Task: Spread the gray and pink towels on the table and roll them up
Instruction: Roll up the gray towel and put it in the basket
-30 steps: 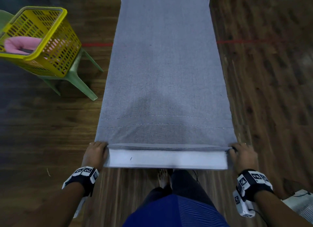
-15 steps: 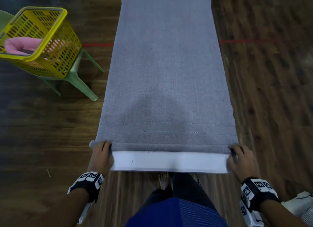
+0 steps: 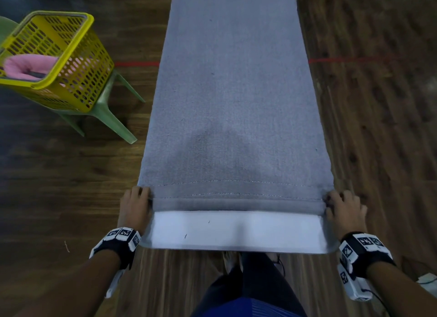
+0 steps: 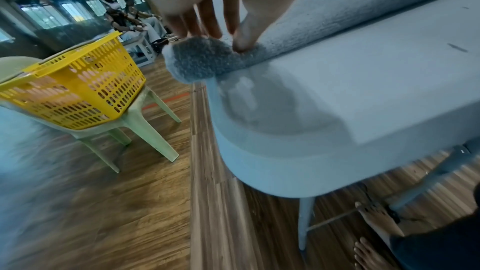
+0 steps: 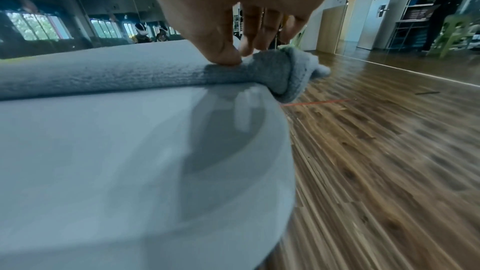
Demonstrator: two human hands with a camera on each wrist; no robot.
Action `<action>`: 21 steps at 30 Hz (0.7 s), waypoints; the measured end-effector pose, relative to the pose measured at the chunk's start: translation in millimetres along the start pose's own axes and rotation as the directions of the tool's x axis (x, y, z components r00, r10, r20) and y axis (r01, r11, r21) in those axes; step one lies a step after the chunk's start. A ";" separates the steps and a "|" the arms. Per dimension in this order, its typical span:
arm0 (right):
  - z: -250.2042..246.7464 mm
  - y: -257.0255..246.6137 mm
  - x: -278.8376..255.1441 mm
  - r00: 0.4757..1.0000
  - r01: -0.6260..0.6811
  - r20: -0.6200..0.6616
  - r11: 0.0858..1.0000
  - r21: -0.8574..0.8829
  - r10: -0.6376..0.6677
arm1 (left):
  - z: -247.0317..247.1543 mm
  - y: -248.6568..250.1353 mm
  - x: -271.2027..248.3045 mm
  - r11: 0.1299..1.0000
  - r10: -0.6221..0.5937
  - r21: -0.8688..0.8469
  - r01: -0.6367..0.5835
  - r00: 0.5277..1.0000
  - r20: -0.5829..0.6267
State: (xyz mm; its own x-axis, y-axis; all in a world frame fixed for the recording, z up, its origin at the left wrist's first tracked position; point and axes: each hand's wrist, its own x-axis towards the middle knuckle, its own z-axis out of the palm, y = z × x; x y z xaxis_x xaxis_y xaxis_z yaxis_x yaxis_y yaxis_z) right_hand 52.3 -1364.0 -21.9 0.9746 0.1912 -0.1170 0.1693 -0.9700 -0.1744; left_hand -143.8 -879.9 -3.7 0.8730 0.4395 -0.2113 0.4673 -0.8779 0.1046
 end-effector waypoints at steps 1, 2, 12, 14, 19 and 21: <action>0.5 -2.4 -1.6 0.999 0.024 -0.026 0.999 0.045 -0.023 | 2.0 -0.7 1.4 0.999 0.022 -0.037 -0.022 1.000 -0.012; 2.8 -3.5 -4.0 0.997 0.057 -0.050 0.994 0.092 -0.052 | 6.2 0.1 1.3 0.994 0.062 -0.088 -0.065 0.997 -0.038; 11.8 4.9 -5.1 0.997 0.063 -0.046 0.997 0.051 -0.061 | 12.4 0.0 -6.6 0.995 0.094 -0.035 -0.095 0.995 -0.025; 6.0 -0.6 4.4 0.999 0.020 0.037 1.000 -0.017 -0.019 | 5.3 2.4 1.5 0.995 0.093 0.044 -0.095 0.995 0.037; -1.0 -5.7 17.1 0.999 0.036 0.000 0.999 -0.025 -0.036 | -5.8 5.5 20.2 0.998 0.062 -0.023 -0.062 0.998 -0.024; 0.6 -7.1 15.5 0.996 0.091 0.003 0.995 0.030 -0.091 | -1.8 7.5 18.1 0.992 0.104 -0.070 -0.107 0.993 -0.052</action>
State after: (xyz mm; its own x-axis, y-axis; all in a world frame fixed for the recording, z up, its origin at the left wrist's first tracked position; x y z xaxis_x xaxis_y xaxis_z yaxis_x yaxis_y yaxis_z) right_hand 66.1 -1354.1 -23.1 0.9547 0.2790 -0.1038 0.2525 -0.9437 -0.2136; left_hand -124.2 -878.3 -5.0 0.9229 0.3553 -0.1481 0.3795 -0.9045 0.1947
